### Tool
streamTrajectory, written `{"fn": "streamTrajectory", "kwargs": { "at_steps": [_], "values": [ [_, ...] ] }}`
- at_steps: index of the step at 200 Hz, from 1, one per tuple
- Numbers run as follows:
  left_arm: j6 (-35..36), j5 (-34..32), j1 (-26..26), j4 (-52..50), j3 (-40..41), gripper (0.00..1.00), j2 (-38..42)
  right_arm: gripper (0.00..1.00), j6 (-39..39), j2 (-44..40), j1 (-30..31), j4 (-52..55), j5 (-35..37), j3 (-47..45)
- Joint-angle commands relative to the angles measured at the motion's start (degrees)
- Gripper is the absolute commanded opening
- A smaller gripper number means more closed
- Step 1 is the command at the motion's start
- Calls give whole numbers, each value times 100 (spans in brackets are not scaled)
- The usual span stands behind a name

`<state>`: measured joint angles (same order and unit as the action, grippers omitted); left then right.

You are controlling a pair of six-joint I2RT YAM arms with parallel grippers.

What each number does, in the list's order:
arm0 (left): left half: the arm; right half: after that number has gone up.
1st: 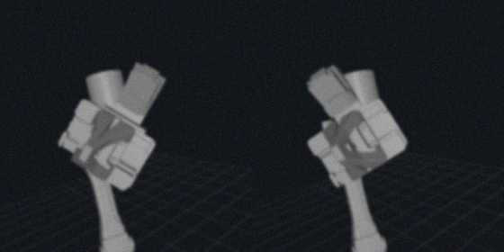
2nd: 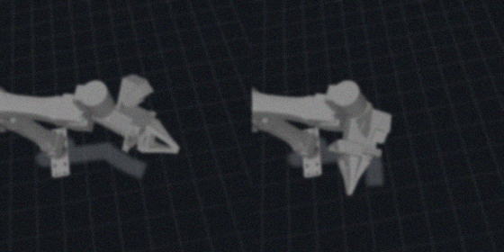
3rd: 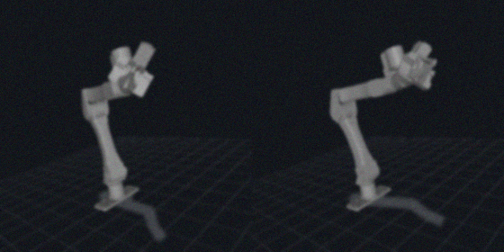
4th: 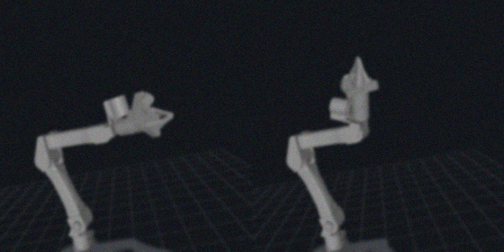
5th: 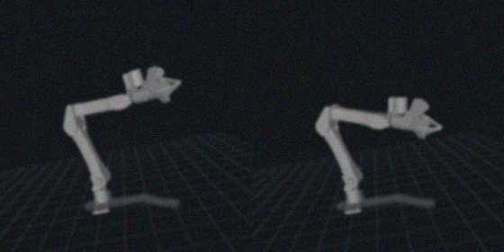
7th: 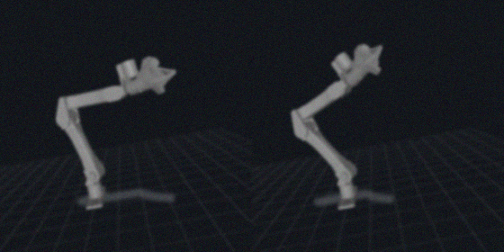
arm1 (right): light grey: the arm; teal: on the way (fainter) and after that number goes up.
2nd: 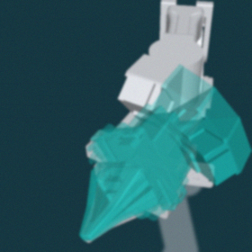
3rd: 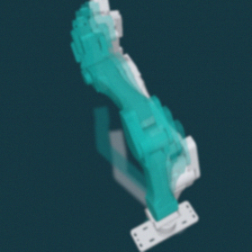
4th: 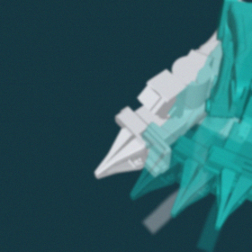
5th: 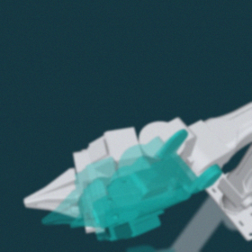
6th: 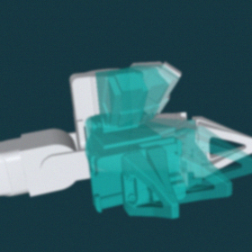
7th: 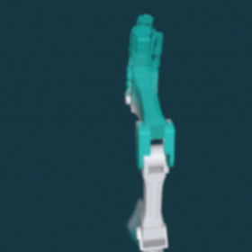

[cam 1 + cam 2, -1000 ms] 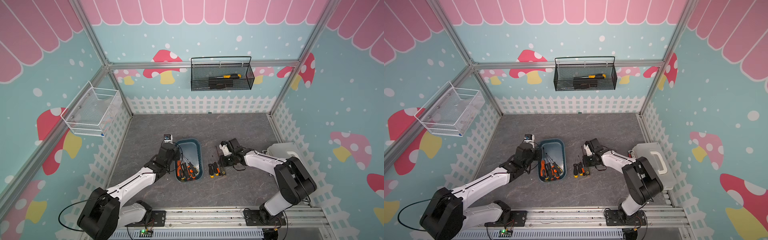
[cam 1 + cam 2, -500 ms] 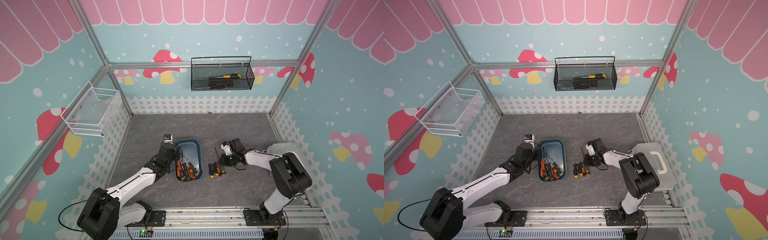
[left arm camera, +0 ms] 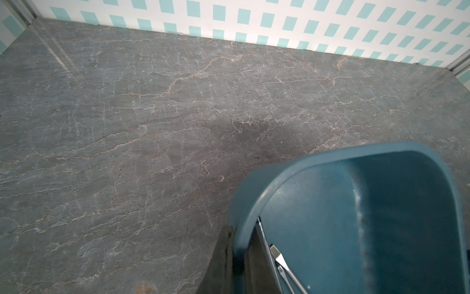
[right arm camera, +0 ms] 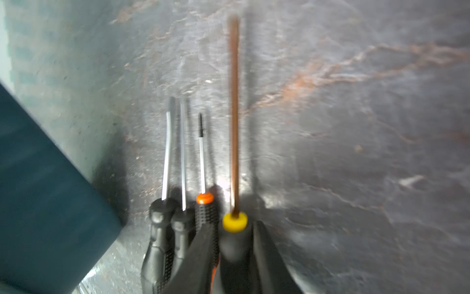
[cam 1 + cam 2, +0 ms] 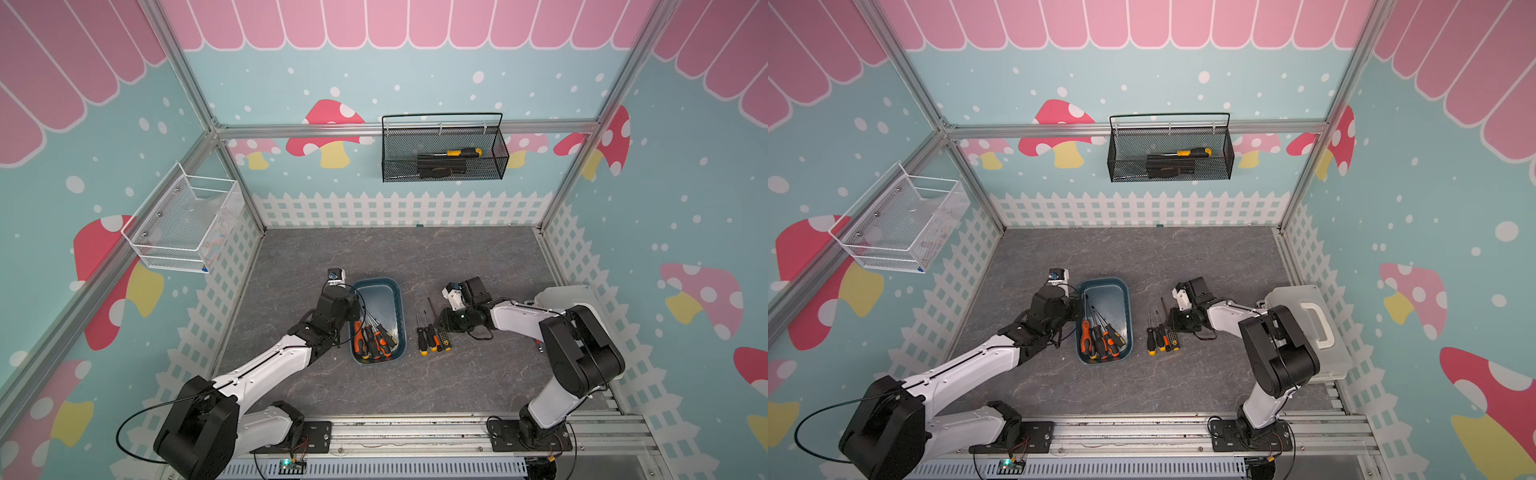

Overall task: Take out the screwdriver from the storage box
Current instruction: Place the screwdriver at the center of the board.

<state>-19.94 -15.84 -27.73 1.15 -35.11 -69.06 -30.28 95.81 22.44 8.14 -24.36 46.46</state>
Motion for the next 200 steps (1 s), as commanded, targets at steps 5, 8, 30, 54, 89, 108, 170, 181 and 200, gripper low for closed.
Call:
{"fn": "streamTrajectory", "kwargs": {
  "at_steps": [5, 8, 30, 54, 89, 108, 170, 181, 200],
  "values": [
    [61, -25, 22, 146, 48, 0, 107, 35, 6, -125, -38, 116, 142, -166],
    [61, -25, 22, 147, 46, 0, 104, 35, -7, -141, -38, 115, 149, -166],
    [58, -13, 13, 142, 46, 0, 98, 34, -67, -326, -38, 117, 185, -199],
    [61, -15, 14, 127, 31, 0, 104, 34, -89, -655, -40, 280, 270, -183],
    [74, 3, 15, 113, -3, 0, 94, 36, -28, -1409, -22, 760, 521, -52],
    [70, 10, 4, 125, -13, 0, 70, 37, 86, -1858, 102, 1192, 823, 141],
    [43, 88, -12, 96, -66, 0, 17, 38, 424, -2064, 1886, 2326, 2498, 1516],
    [26, 105, -12, 97, -70, 0, 15, 38, 452, -1838, 2159, 2317, 2629, 1728],
    [9, 115, -14, 96, -91, 0, 6, 38, 497, -1382, 2449, 2224, 2647, 2006]
  ]
}}
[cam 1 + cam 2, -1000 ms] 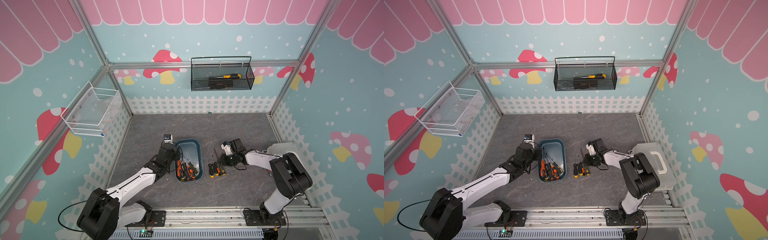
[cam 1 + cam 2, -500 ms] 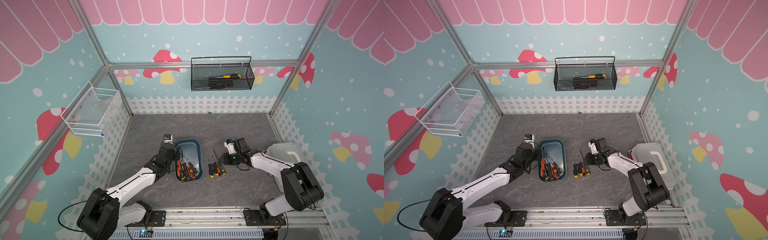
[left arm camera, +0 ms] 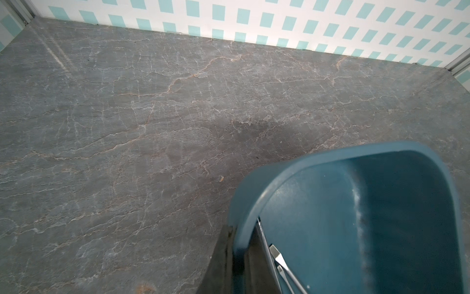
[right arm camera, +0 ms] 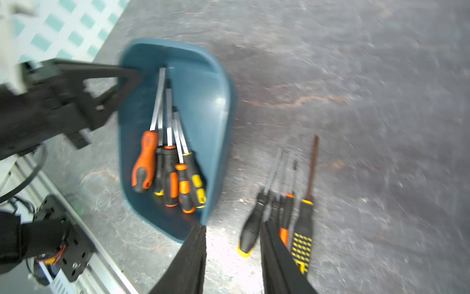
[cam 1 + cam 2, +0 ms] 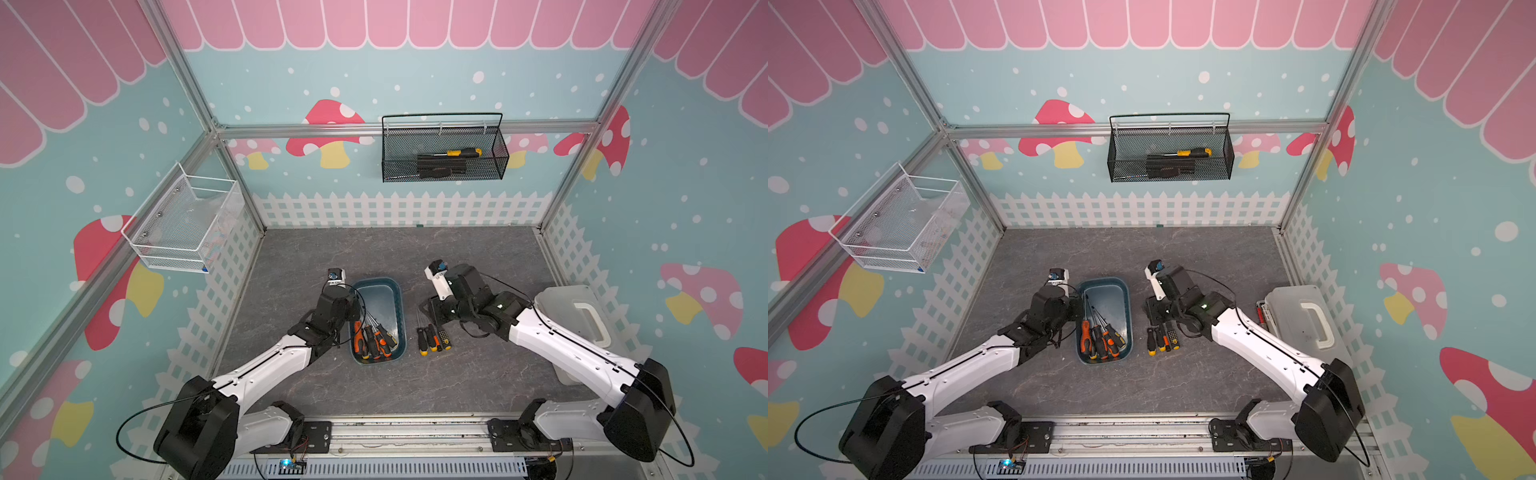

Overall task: Take out the screwdriver from the storage box
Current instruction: Place the screwdriver at the center of the board, then pick up the screwdriver from the storage box.

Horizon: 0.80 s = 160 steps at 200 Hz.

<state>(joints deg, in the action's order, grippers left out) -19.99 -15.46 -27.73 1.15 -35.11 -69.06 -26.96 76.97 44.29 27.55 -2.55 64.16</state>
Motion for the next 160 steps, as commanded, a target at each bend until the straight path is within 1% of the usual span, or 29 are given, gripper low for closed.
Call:
{"fn": "streamTrajectory", "kwargs": {
  "at_steps": [1, 24, 54, 86, 128, 160],
  "values": [
    [13, 74, -14, 92, -92, 0, 6, 38, 169, 529, 277, 276, 461, 245],
    [17, 94, -22, 63, -136, 0, 6, 37, 246, 921, 512, 62, 460, 426],
    [4, 107, -22, 95, -138, 0, -20, 37, 457, 1434, 755, 94, 510, 791],
    [-21, 128, -31, 165, -110, 0, -46, 37, 677, 1765, 952, -84, 501, 964],
    [-25, 115, -25, 145, -103, 0, -12, 37, 823, 2282, 1014, -154, 321, 1142],
    [-30, 73, -40, 125, -57, 0, 58, 37, 866, 2635, 1020, -84, 368, 1236]
  ]
}}
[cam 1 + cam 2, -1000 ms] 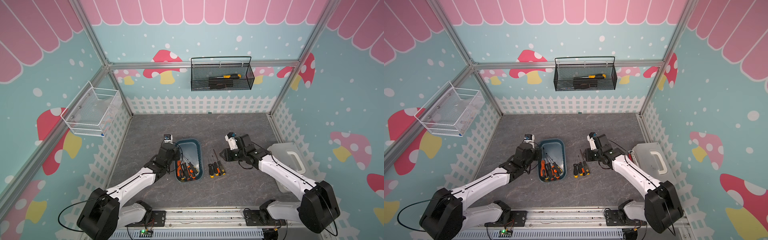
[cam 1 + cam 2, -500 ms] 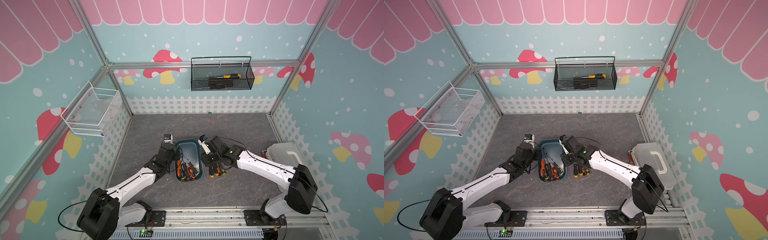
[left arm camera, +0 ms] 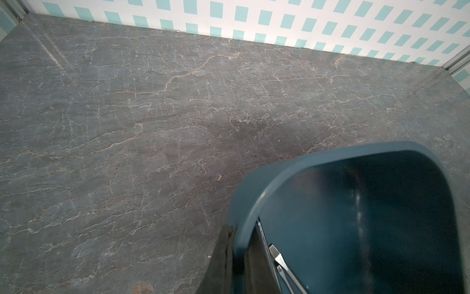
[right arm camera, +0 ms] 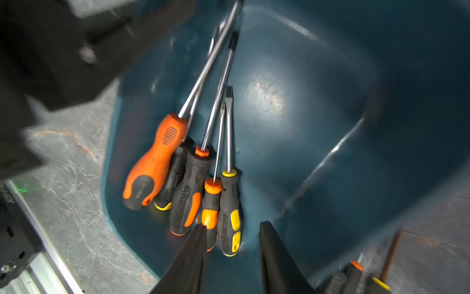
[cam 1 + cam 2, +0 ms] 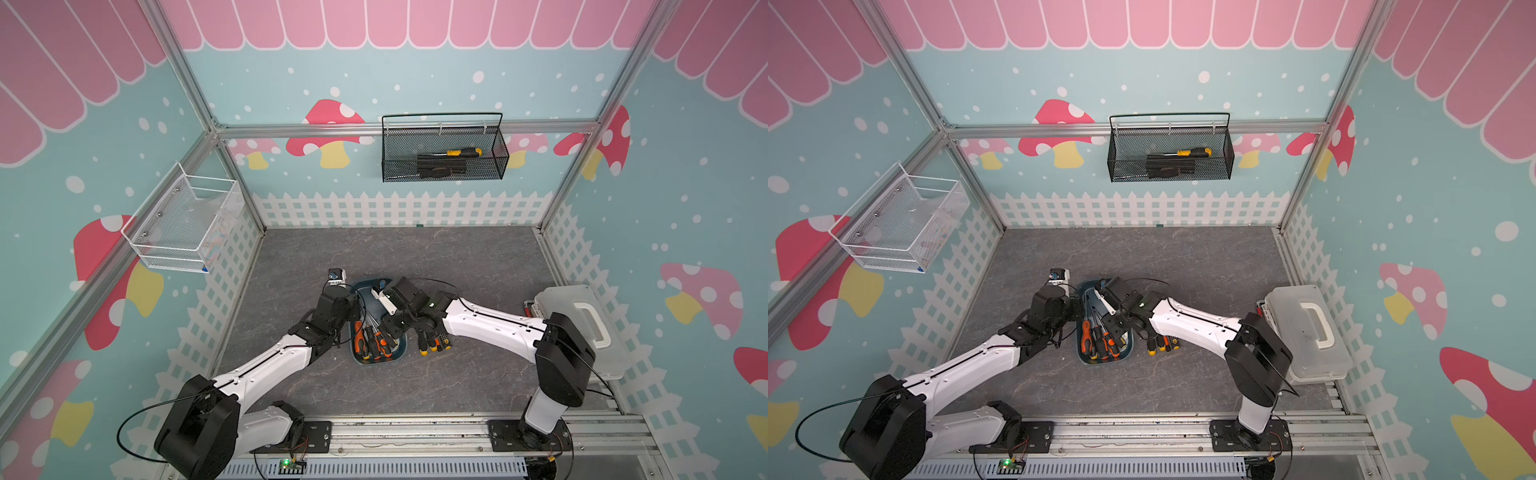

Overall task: Take out the screwdriver from the storage box
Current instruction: Pick up the screwdriver from the storage box.

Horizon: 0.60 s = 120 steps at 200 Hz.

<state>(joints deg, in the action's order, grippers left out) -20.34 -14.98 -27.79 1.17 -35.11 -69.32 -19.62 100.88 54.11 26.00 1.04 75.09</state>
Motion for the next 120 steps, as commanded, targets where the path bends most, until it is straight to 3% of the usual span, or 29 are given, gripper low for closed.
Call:
{"fn": "streamTrajectory", "kwargs": {
  "at_steps": [1, 120],
  "values": [
    [4, 23, -33, 126, -57, 0, 89, 37, 132, 254, 39, 71, 10, 145],
    [-1, 6, -33, 128, -13, 0, 138, 37, 90, 1020, 29, 131, 19, 432]
  ]
}}
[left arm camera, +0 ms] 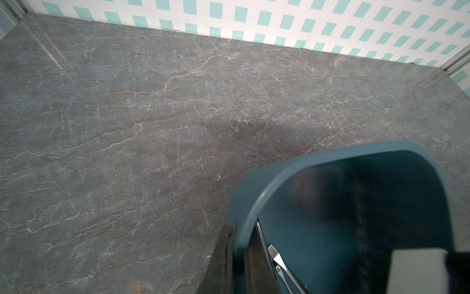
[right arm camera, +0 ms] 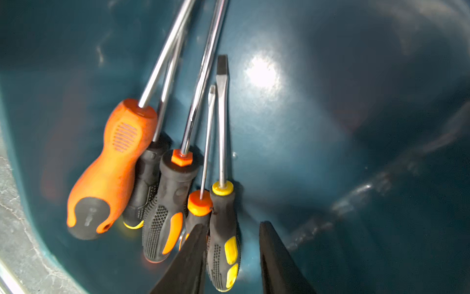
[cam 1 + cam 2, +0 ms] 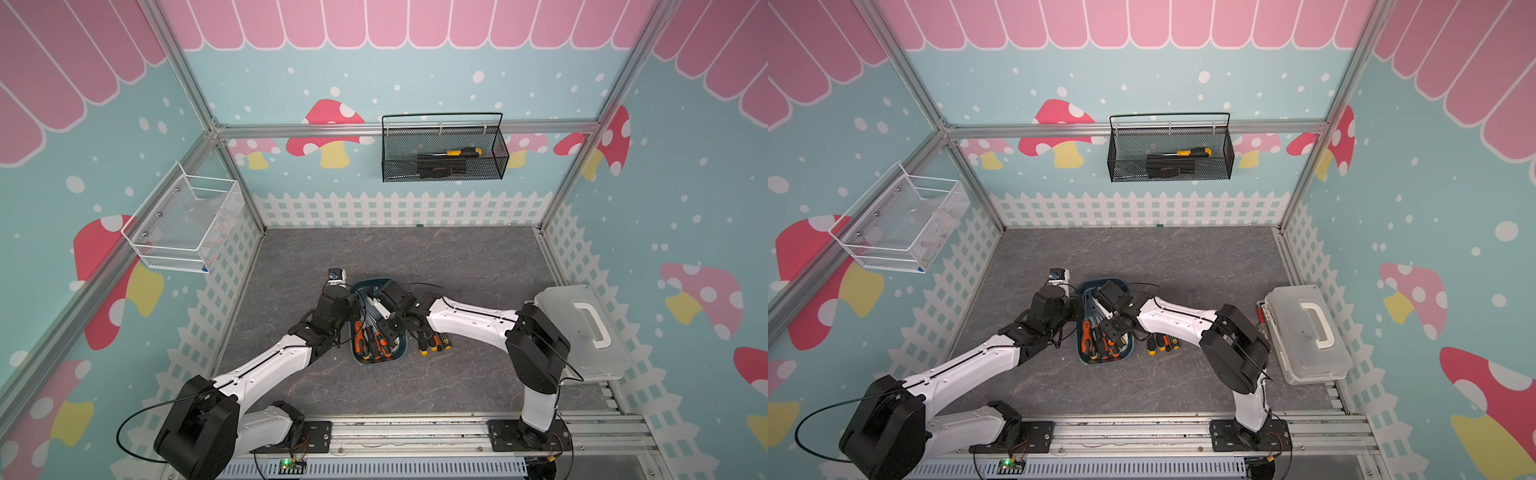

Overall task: Take out the screwdriver from the storage box
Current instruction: Pick up the screwdriver from the storage box.

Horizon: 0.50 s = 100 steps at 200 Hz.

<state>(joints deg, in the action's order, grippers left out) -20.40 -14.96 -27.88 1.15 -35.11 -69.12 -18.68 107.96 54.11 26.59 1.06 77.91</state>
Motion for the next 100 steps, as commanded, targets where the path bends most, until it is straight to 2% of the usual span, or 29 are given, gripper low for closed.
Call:
{"fn": "streamTrajectory", "kwargs": {
  "at_steps": [1, 100],
  "values": [
    [4, 3, -25, 131, -13, 0, 118, 37, -9, 313, 30, 73, 17, 152],
    [15, -24, -25, 109, 4, 0, 197, 35, -222, 689, -84, 393, 130, 433]
  ]
}}
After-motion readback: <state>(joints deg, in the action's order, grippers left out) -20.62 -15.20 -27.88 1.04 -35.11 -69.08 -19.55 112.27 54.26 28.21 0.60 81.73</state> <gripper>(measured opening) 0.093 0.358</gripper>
